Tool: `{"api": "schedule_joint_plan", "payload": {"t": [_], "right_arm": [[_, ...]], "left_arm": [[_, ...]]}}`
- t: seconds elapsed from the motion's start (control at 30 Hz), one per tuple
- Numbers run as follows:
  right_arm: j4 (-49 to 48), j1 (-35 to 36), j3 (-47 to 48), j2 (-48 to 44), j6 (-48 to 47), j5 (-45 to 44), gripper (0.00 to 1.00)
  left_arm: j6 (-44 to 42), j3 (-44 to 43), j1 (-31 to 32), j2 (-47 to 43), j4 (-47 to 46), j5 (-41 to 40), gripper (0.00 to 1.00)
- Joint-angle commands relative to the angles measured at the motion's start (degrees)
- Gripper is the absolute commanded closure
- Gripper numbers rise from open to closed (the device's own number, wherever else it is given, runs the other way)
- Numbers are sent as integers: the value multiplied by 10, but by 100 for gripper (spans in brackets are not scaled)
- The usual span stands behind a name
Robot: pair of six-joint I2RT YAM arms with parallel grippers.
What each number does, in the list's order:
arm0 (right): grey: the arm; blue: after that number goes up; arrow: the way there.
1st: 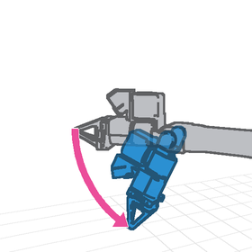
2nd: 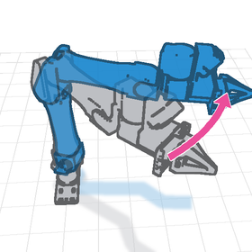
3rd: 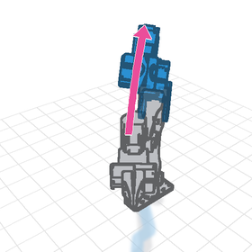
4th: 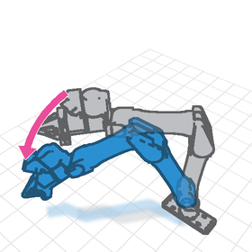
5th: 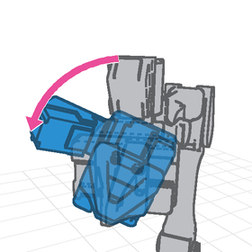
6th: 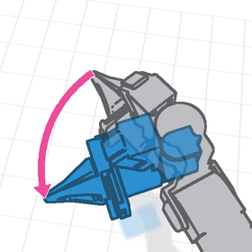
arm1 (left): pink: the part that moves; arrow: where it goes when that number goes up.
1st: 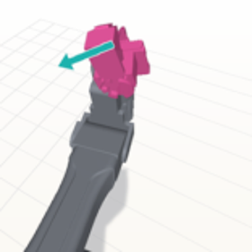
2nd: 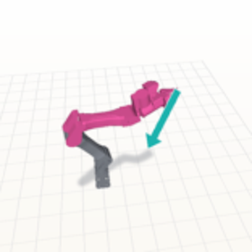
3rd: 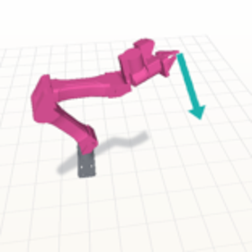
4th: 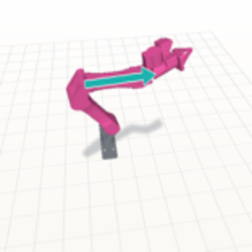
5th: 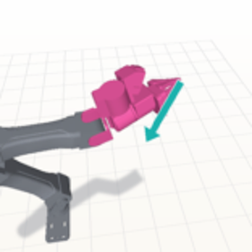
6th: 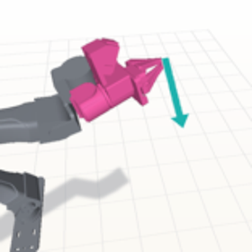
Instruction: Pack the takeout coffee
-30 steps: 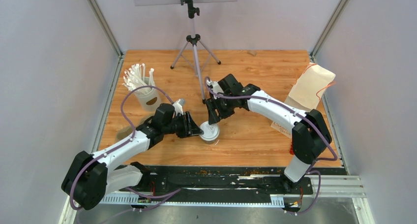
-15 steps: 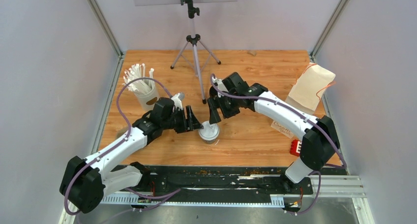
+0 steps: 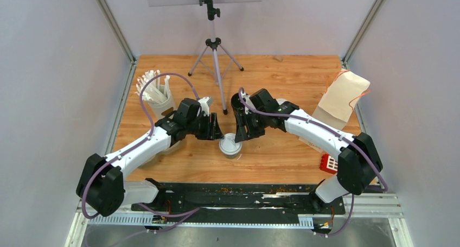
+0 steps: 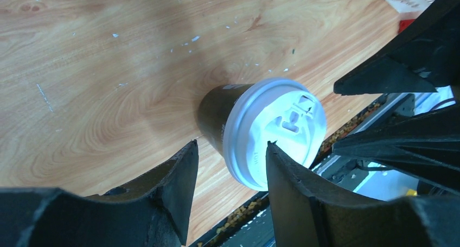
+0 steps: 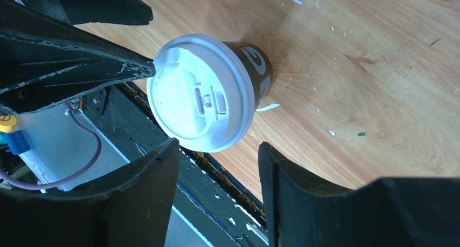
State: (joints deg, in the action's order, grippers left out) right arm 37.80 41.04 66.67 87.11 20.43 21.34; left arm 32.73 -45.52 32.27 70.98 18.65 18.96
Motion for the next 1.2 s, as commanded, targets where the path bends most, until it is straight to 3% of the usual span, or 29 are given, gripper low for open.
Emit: {"api": "schedule_joint_plan", "payload": {"t": [0.0,0.47,0.7,1.07,1.17], "right_arm": [[-40,-1,-8,-5,6,6,47],[-91,-6,-47,13,-2,31,63],[-117,-14,-96,3,1,25,72],[-146,-26,-131,5,6,41,74],[-113,-26,-90,-5,-6,29,71]], "left_arm": [[-46,-16,2,7,-3,10,43],[-8,41,2,20,-80,37,59],[-2,75,2,18,-80,12,62],[45,143,2,7,-139,3,66],[54,131,2,-27,-121,-4,61]]}}
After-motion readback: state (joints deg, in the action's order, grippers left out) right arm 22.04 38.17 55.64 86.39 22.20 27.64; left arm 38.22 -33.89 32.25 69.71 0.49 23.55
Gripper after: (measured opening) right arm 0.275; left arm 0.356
